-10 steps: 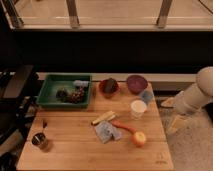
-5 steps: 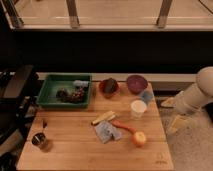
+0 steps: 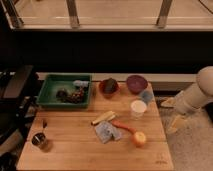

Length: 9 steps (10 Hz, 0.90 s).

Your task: Place fork in purple bowl

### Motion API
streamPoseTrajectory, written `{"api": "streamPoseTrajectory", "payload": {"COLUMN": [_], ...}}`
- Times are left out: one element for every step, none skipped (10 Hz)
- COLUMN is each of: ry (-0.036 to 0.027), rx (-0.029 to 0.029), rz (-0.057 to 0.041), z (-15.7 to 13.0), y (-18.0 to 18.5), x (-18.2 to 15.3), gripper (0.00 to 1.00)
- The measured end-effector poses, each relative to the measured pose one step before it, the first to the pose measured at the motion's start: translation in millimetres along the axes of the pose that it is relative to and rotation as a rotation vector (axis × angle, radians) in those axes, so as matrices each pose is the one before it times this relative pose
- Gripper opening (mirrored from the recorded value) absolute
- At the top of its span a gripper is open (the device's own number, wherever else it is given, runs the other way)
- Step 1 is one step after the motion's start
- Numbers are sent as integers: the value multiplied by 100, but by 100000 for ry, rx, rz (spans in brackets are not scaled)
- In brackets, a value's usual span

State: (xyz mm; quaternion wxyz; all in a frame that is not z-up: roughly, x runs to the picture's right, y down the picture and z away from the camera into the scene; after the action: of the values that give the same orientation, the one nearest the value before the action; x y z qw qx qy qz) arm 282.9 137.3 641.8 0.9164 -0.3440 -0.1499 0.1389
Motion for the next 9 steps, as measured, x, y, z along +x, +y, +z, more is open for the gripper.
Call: {"api": "streamPoseTrajectory", "payload": {"ry": [-2447, -5281, -4838, -3330, -3270, -3107, -2625, -3149, -2042], "rx": [-1401, -2961, -1944, -1254, -668, 489, 664, 568, 953], "rz": [-672, -1065, -803, -914, -1716, -1383, -937, -1820, 78], "z": [633, 1252, 975, 714, 928, 795, 745, 1304, 1210], "y": [49, 349, 322, 348, 381, 388, 516, 430, 300], "x": [-667, -1386, -983, -845, -1313, -1211, -891, -1522, -1101], "gripper": [80, 80, 80, 80, 80, 80, 80, 80, 80]}}
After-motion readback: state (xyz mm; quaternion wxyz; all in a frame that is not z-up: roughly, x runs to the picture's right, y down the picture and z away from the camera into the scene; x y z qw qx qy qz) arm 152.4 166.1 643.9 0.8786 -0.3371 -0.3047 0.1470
